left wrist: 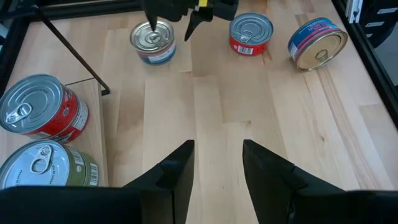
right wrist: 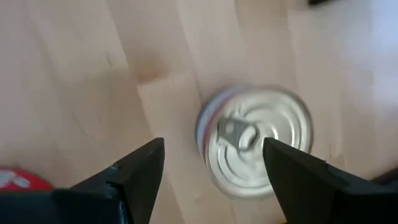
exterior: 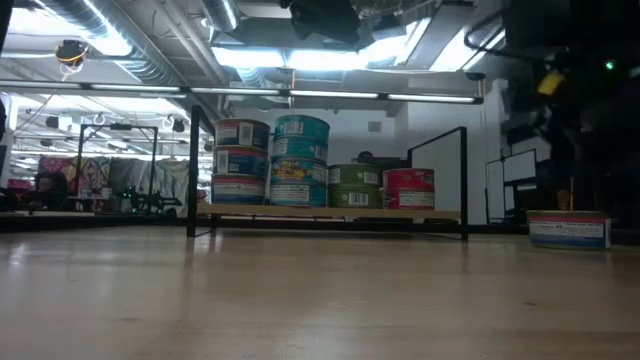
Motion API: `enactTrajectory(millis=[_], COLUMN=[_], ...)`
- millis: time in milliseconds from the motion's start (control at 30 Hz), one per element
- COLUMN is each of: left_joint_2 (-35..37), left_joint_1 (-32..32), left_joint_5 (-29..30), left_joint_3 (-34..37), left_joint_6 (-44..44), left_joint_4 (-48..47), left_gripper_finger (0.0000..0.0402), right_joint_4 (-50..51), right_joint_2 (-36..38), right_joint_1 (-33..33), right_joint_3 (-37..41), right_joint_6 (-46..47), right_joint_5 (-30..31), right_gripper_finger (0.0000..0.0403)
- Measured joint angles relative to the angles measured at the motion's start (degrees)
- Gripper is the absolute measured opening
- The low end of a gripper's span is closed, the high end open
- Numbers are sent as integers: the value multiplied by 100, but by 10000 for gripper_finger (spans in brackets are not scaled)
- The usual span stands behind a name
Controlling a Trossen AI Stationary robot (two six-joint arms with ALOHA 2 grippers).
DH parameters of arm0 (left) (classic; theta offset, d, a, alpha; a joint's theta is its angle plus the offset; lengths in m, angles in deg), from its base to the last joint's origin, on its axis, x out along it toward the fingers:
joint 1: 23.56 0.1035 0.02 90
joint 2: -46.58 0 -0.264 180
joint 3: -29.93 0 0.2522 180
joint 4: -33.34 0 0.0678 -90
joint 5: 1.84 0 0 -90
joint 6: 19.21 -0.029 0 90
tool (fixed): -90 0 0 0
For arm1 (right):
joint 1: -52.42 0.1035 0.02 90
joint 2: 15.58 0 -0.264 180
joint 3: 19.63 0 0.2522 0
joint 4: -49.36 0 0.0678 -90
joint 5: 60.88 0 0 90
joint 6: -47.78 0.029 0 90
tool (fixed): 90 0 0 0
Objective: Stack canned seafood by type on shelf
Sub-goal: Stack the blue and pink tuna can on top of the other blue tuna cans on the shelf
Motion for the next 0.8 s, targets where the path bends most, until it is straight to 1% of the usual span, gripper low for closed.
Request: enactTrajectory(millis=[167,367,467,567,800], left_joint_2=[0,0,0,0,0], left_joint_1=[-2,0,0,0,0], left_joint_5=[-1,-1,1,0,1], left_joint_3=[0,0,0,0,0], left_joint_6=[0,0,0,0,0], left_joint_4=[0,0,0,0,0], left_gripper_finger=[131,131,131,131,131], right_joint_4=[92,-25,-143,-233,-315], right_joint_2=[0,0,0,11,9], right_joint_1=[-11,-11,-11,-11,-13], right_joint_3=[266,673,906,1006,1010], right_joint_6=[-15,-22,-4,65,120], right_joint_5=[-55,-74,-69,62,166], right_gripper_finger=[273,273,264,237,145])
